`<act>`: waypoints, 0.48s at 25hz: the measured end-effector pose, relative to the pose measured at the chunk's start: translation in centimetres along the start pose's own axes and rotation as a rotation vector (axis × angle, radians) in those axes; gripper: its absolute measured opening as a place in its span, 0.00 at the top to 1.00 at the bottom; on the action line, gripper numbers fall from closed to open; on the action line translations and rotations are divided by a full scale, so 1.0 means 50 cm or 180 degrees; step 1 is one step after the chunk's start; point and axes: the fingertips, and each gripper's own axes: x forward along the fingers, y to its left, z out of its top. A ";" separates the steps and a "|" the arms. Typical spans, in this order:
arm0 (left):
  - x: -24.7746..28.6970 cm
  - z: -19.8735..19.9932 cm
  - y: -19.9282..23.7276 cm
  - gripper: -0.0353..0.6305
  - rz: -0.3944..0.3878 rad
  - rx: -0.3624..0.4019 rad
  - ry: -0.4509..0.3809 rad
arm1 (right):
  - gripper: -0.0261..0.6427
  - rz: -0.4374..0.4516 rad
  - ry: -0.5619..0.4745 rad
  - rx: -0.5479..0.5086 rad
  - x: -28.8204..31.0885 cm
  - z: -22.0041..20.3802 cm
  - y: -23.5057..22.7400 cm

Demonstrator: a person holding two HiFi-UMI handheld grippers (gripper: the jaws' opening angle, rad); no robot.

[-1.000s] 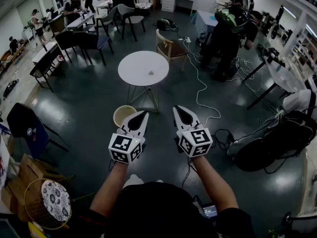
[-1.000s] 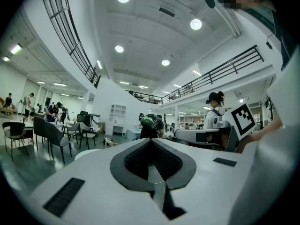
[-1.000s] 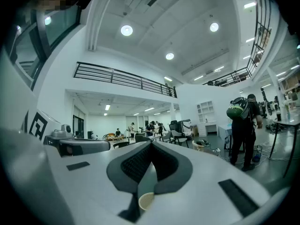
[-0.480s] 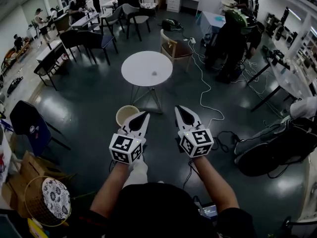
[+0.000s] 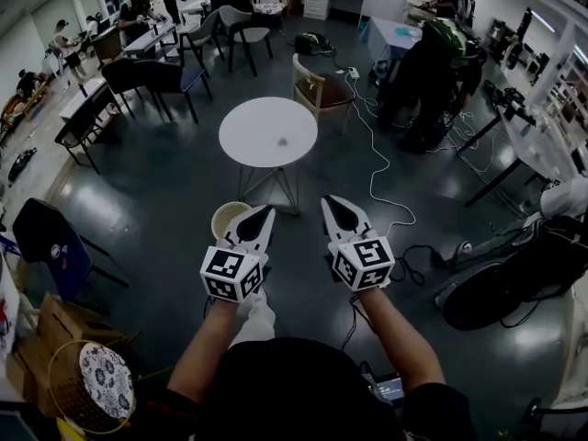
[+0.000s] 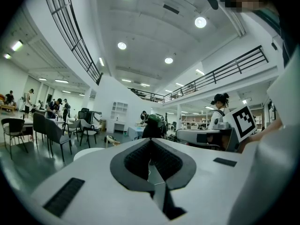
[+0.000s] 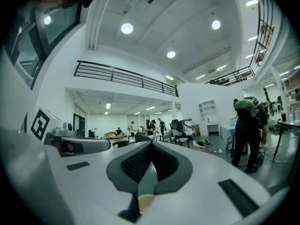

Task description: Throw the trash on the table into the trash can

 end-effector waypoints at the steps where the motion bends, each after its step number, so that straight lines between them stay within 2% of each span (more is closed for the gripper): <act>1: 0.012 0.000 0.012 0.93 -0.0008 -0.0009 0.0011 | 0.94 -0.0008 0.0012 0.0002 0.014 -0.001 -0.007; 12: 0.167 0.012 0.176 0.93 -0.0067 -0.0114 0.0077 | 0.94 -0.0103 0.0140 0.0029 0.212 -0.012 -0.095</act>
